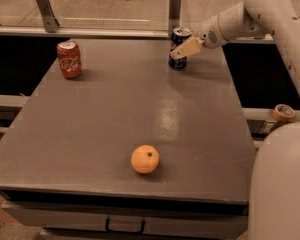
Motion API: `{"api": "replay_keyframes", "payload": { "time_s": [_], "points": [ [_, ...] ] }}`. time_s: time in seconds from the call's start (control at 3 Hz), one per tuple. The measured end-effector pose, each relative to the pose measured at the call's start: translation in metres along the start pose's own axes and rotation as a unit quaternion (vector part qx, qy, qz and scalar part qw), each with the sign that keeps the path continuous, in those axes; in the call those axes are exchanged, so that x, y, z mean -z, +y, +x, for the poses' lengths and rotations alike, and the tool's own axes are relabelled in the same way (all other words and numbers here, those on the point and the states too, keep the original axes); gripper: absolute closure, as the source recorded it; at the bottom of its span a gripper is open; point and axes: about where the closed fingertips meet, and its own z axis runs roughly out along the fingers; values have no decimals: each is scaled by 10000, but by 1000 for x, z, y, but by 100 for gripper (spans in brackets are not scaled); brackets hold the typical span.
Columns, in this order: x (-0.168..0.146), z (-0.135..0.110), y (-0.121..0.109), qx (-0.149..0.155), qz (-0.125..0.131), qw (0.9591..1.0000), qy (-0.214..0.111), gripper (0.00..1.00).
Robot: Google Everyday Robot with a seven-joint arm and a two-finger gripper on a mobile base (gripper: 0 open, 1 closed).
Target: Move pepsi can near coke can
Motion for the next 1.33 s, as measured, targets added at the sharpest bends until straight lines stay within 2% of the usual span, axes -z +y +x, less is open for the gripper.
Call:
{"api": "replay_keyframes", "payload": {
  "time_s": [0.33, 0.67, 1.0, 1.33],
  "points": [
    [2, -5, 3, -169, -166, 9995, -212, 64],
    [25, -27, 10, -88, -181, 9985, -503, 88],
    [21, -27, 11, -92, -208, 9985, -489, 100],
    [21, -27, 11, -92, -210, 9985, -490, 100]
  ]
}}
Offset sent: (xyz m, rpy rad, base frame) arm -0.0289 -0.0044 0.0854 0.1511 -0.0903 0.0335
